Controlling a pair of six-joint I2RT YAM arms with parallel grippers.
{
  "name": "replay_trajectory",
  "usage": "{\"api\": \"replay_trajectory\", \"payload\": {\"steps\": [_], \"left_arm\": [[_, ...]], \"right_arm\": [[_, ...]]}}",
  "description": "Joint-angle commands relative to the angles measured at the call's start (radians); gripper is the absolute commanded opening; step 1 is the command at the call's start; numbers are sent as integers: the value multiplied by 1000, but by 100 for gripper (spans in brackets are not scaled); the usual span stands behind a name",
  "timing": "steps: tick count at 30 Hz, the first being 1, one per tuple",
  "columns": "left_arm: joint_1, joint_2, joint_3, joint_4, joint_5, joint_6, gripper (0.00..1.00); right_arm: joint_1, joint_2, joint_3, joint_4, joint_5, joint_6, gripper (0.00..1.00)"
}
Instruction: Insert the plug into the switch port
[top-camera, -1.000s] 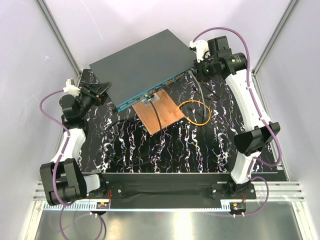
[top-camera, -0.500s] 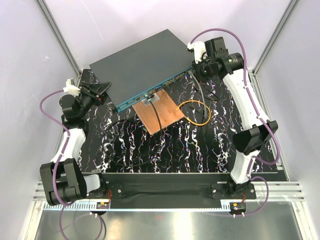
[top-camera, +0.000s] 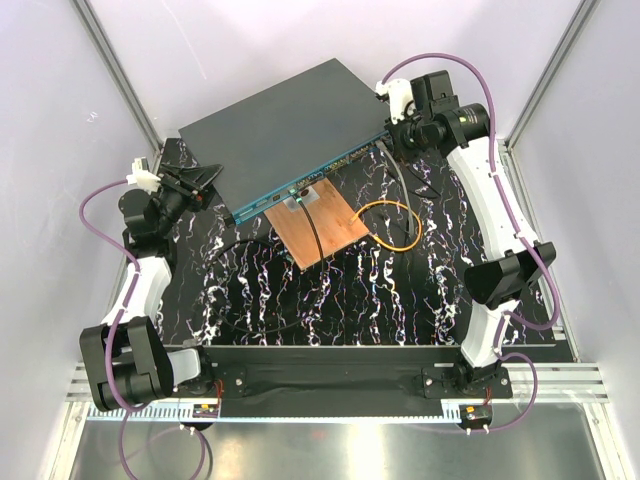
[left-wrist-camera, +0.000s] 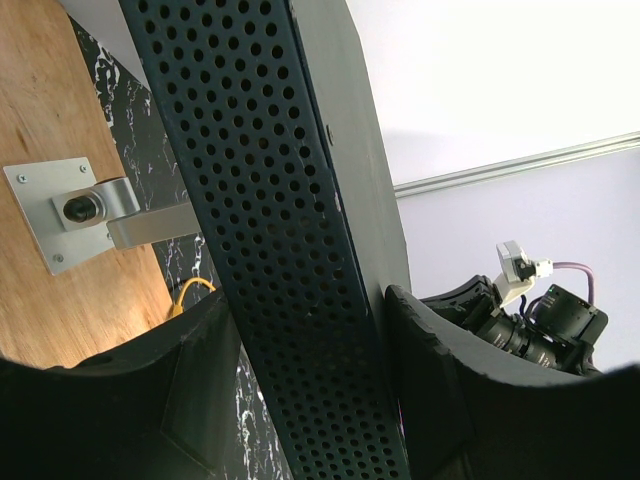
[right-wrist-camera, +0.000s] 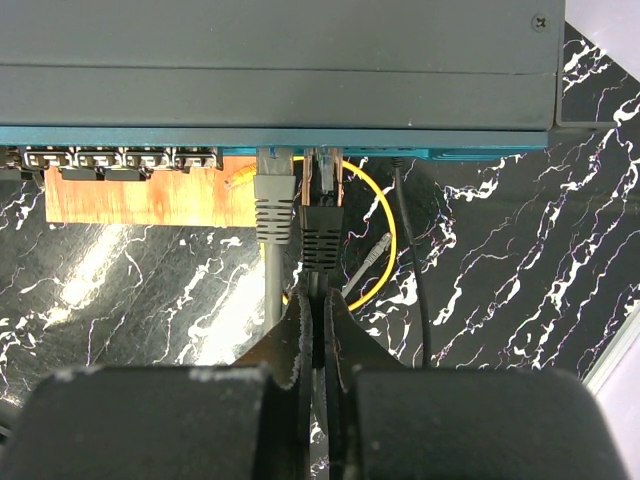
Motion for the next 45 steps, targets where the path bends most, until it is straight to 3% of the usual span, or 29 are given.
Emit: {"api": "replay_trajectory", "payload": {"steps": [1, 22, 31, 45], "left_arm": [[-24, 0, 34, 49, -7, 62, 0], [-22, -4, 22, 44, -12, 57, 0], [-24, -4, 17, 46, -14, 55, 0], [-24, -4, 22, 26, -3, 69, 0]], "right_arm": [[13, 2, 49, 45, 14, 4, 0], [88, -60, -54, 152, 120, -75, 0], [93, -38, -31, 160, 183, -70, 0], [93, 31, 81, 142, 123, -47, 0]]}}
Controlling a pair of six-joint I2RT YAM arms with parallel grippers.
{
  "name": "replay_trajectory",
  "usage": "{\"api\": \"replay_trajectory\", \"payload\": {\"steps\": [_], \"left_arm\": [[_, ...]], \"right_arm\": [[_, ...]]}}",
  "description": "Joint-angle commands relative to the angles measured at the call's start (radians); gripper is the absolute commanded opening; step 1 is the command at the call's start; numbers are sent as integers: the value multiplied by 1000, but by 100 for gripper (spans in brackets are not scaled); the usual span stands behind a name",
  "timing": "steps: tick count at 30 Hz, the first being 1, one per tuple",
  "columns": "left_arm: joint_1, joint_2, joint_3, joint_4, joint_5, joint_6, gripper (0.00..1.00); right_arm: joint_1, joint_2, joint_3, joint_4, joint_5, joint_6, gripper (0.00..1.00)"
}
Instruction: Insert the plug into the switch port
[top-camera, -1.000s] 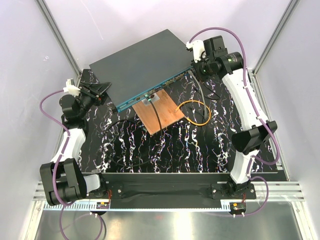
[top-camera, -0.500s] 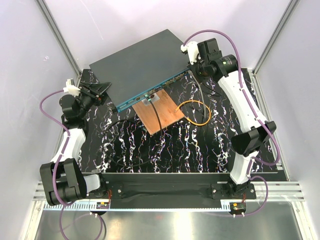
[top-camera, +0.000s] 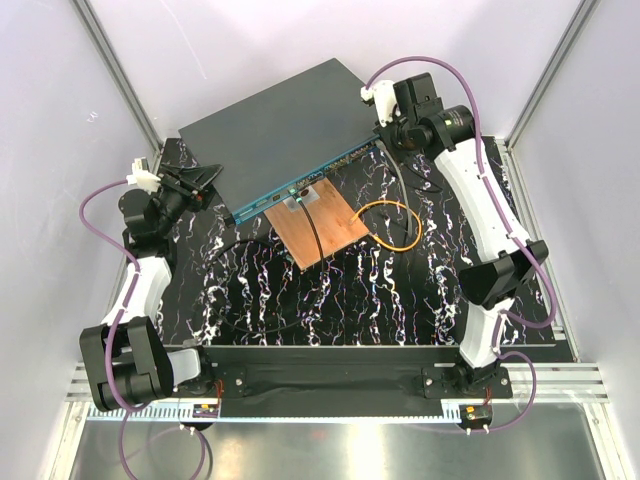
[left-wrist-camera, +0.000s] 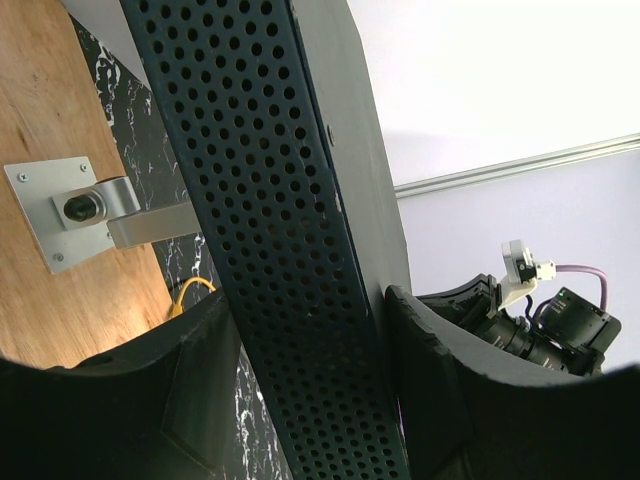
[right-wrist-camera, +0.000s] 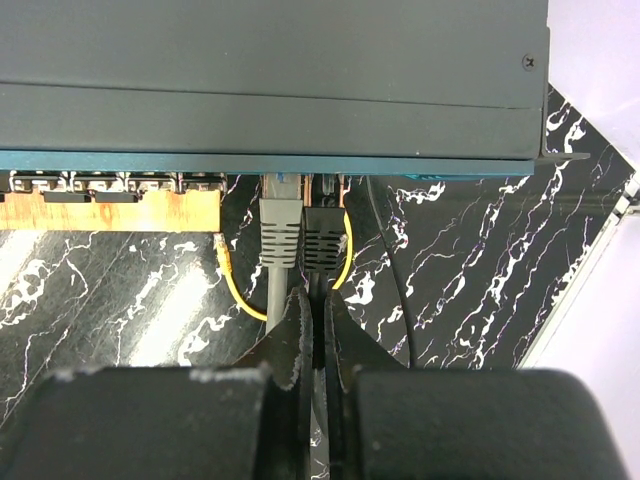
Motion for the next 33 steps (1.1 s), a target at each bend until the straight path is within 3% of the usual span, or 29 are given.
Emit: {"api": "replay_trajectory", "payload": {"steps": [1, 20, 33], "left_arm": [[-24, -3, 22, 30, -2, 73, 0], [-31, 12, 34, 16, 4, 91, 0], [-33, 17, 39, 9, 6, 103, 0]], "right_arm": [[19, 18, 66, 124, -44, 8, 0], [39, 79, 187, 144, -59, 11, 0], [40, 110, 170, 174, -58, 16, 0]]}}
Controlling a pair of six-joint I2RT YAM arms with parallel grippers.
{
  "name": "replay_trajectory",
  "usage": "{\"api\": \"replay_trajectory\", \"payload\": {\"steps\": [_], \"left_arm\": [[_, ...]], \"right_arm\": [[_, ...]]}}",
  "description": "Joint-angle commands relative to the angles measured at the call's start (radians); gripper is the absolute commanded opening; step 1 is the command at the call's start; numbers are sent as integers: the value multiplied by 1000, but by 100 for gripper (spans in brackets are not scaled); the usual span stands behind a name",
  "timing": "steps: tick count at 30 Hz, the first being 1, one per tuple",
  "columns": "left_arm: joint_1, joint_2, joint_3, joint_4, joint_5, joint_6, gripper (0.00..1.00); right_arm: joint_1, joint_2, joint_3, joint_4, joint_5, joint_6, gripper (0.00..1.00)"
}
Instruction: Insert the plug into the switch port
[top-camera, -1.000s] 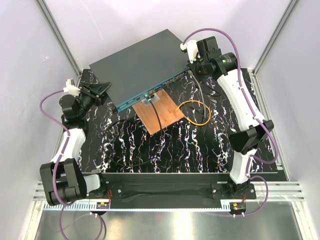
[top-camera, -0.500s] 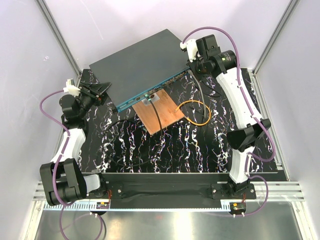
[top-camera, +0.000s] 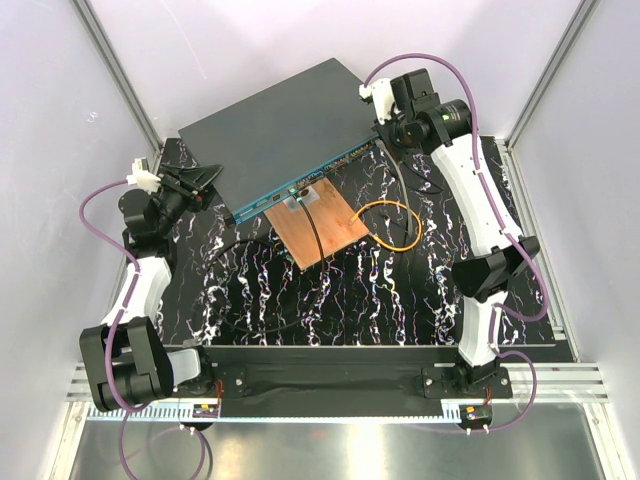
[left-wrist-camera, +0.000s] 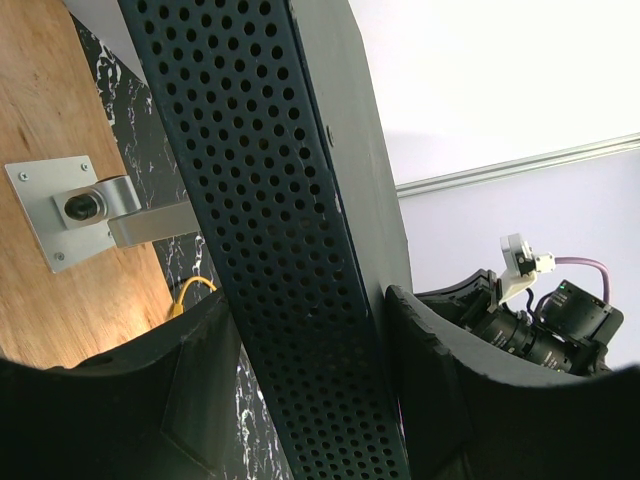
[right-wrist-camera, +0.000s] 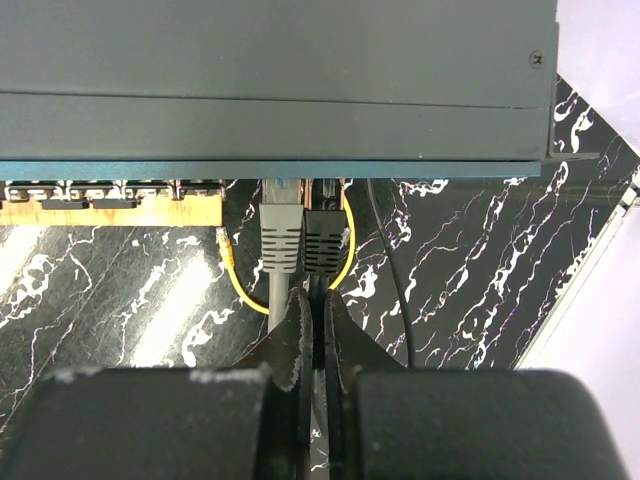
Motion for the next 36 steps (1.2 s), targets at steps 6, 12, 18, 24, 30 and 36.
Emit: {"api": "replay_trajectory", "payload": {"steps": [6, 12, 18, 24, 30, 36], "left_arm": [[-33, 22, 39, 6, 6, 104, 0], [-36, 23, 44, 3, 5, 111, 0], [-39, 23, 50, -3, 8, 114, 0], [-39, 25, 56, 0, 6, 115, 0], [-34, 12, 63, -13, 17, 132, 2], [-13, -1, 74, -35, 12, 147, 10]], "right_arm": [[37, 41, 51, 285, -70, 10, 0], [39, 61, 125, 268, -71, 8, 0], [40, 72, 125, 276, -79, 8, 0], [40, 66, 83, 276, -79, 4, 0], [27, -27, -15, 219, -68, -30, 22], [-13, -164, -199, 211, -74, -52, 38]]}}
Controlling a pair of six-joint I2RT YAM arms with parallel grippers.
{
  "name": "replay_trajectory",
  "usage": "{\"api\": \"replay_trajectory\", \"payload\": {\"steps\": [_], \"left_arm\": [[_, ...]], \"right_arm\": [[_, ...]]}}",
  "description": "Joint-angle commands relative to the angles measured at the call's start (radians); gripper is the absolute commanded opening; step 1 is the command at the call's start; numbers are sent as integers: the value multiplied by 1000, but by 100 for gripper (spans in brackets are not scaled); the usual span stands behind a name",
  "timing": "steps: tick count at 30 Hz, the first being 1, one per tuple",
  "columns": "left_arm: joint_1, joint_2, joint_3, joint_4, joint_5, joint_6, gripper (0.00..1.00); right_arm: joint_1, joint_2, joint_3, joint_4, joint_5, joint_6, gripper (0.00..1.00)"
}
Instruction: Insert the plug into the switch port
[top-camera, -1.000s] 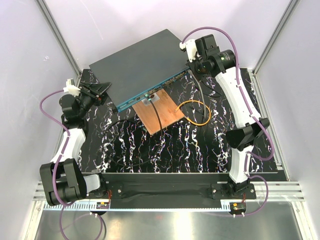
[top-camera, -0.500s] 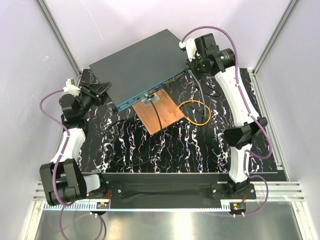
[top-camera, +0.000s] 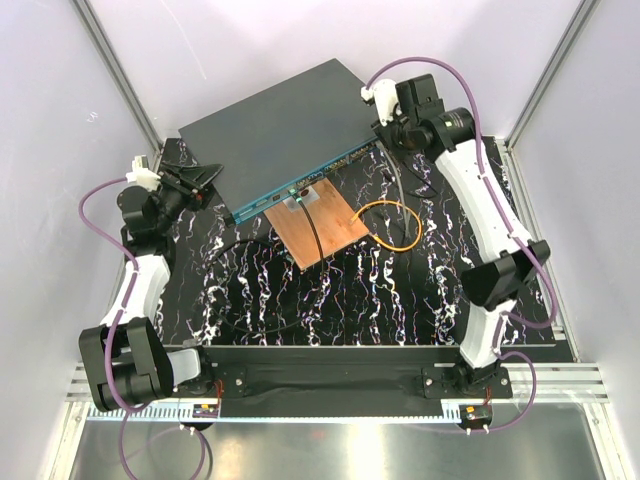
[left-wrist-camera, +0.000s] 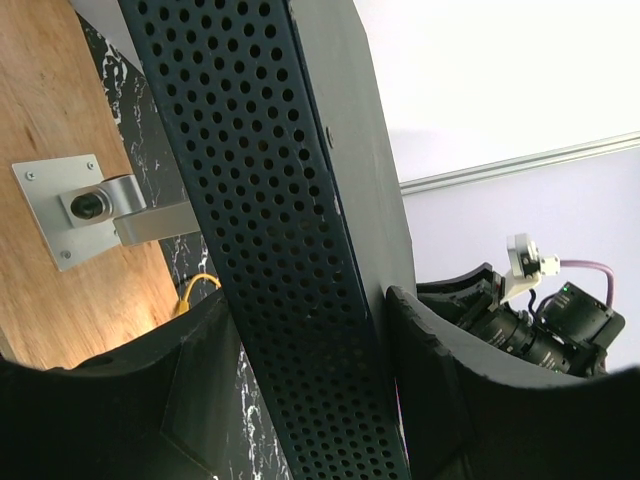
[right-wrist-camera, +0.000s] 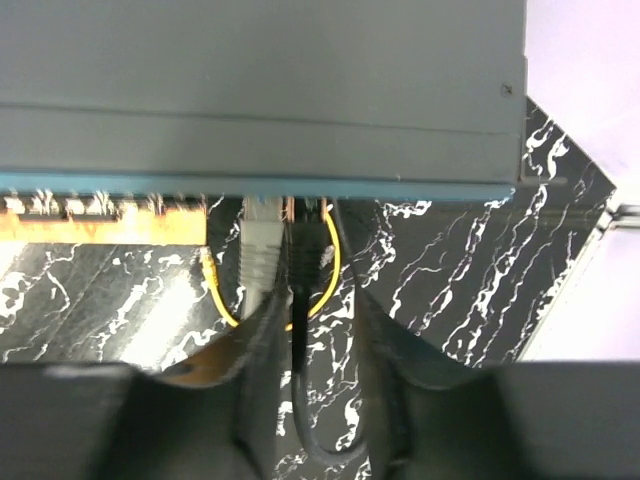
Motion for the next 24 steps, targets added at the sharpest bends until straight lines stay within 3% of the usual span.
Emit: {"api": "replay_trajectory", "payload": {"steps": [1, 4, 7, 8, 12, 19, 24], "left_arm": [[-12, -4, 49, 7, 1, 122, 12], [-5, -10, 59, -14, 1, 139, 21], [4, -21, 71, -50, -2, 157, 39], [6, -24, 72, -65, -2, 163, 52], [18, -38, 80, -99, -5, 185, 72], [53, -76, 68, -96, 4, 189, 85], [75, -108, 66, -79, 12, 188, 92]], "right_arm": [[-9, -105, -74, 68, -71, -19, 42], [-25, -161, -128, 44, -74, -36, 53], [-52, -219, -226, 6, -74, -48, 64], [-65, -236, -248, -7, -115, -54, 67], [-153, -358, -396, -16, -155, -62, 69], [-332, -630, -768, 5, -361, -147, 67], [-369, -798, -941, -71, -635, -308, 65]]}}
